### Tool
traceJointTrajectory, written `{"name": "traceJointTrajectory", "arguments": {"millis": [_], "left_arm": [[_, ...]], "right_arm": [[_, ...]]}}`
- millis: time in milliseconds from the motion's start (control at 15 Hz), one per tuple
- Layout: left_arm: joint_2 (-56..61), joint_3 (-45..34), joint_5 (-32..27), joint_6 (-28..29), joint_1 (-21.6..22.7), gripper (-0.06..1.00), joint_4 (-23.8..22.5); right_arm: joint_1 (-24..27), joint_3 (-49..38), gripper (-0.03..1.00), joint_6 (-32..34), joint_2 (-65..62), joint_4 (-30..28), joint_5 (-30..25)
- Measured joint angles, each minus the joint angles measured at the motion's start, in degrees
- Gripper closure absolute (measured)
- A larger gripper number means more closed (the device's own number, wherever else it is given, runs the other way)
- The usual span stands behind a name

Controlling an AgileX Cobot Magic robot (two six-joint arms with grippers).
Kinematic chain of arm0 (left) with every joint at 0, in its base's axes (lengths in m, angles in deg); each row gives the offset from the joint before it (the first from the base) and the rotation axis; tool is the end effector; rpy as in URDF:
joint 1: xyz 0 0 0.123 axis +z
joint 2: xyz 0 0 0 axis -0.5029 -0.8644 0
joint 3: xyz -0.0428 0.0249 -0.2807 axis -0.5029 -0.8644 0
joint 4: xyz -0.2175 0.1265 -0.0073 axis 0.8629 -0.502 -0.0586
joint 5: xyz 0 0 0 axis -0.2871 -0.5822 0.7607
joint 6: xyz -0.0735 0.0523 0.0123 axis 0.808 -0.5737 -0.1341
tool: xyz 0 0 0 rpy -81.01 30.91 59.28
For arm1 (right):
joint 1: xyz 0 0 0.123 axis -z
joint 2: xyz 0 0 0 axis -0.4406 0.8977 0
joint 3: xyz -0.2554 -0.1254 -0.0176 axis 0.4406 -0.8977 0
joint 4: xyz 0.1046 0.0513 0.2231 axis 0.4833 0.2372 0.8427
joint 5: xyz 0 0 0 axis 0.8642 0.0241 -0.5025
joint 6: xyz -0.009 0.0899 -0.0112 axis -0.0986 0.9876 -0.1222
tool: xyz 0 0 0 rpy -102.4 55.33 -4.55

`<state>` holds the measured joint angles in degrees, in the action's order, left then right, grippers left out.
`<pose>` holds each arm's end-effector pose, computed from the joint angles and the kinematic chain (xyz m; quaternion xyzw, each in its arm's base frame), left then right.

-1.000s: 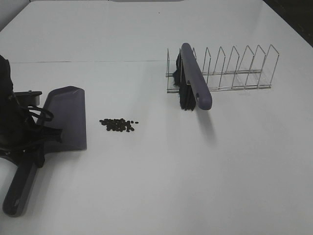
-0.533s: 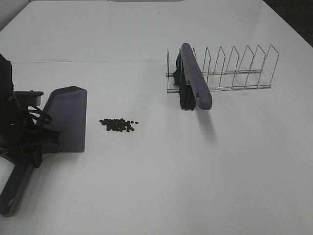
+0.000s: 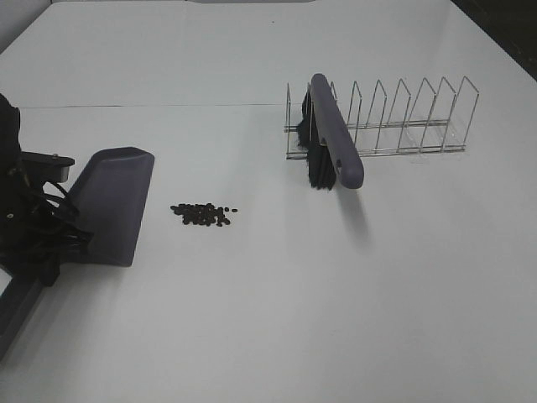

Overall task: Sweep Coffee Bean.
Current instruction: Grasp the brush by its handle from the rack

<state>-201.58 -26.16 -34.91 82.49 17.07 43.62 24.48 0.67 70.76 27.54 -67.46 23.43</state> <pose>0.3127 -0.0664 0.0938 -0.0550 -0.9976 -0.0384 0.0162 0.0221 0.0026 0.3381 0.0351 0.8705 0.0470 0.4887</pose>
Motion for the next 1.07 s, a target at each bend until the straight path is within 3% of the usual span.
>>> {"name": "traceJointTrajectory", "arguments": {"millis": [333,533,1067], "left_arm": [[1.60,-0.46,1.55,-0.52,0.00,0.61,-0.52],[6.30,-0.63,0.74,-0.63,0.00,0.61,-3.67],[8.71,-0.63,-2.52,-1.72,0.00,0.61,-1.83]], "right_arm": [[0.00,9.45,0.22,-0.17,16.10,2.06,-3.15],[0.00,12.43,0.22,-2.35,24.64,2.23,-3.61],[0.00,25.61,0.22,-6.88,43.03,4.93,-6.59]]}}
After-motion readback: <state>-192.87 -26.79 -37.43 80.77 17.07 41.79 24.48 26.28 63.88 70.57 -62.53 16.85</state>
